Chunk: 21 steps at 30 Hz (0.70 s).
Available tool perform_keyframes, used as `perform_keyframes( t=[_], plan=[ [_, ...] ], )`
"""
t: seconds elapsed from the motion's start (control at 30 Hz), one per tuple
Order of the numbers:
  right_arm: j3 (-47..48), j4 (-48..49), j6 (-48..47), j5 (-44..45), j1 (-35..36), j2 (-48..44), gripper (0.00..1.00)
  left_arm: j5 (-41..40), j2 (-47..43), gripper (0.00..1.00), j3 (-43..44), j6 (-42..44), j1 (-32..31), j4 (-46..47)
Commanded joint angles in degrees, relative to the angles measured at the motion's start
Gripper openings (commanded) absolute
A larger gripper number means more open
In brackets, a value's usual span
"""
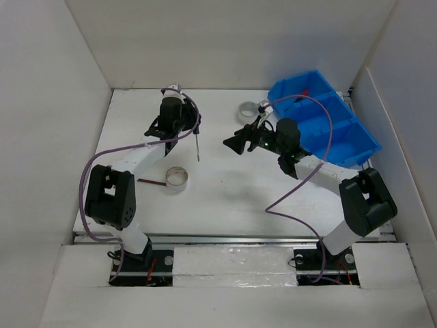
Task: Sort the tools into containers
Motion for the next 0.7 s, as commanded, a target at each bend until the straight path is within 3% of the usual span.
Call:
perform_keyframes(
  t=[0.0,0.27,0.67],
  plan=[
    [-2.0,11.5,1.1,-2.0,1.3,0.0,0.85,3.7,-5.3,0.00,-2.2,-3.2,-2.0,4.7],
    [-5.1,31.2,9.7,-5.4,1.9,5.3,0.86,0.6,-13.4,0.00,-5.4,-4.7,-9.3,5.8],
    [-5.7,40.3,15.9,-5.1,1.9,9.9,0.85,-7.0,-17.2,0.00,-8.2,-4.5,-16.3,6.3]
  ],
)
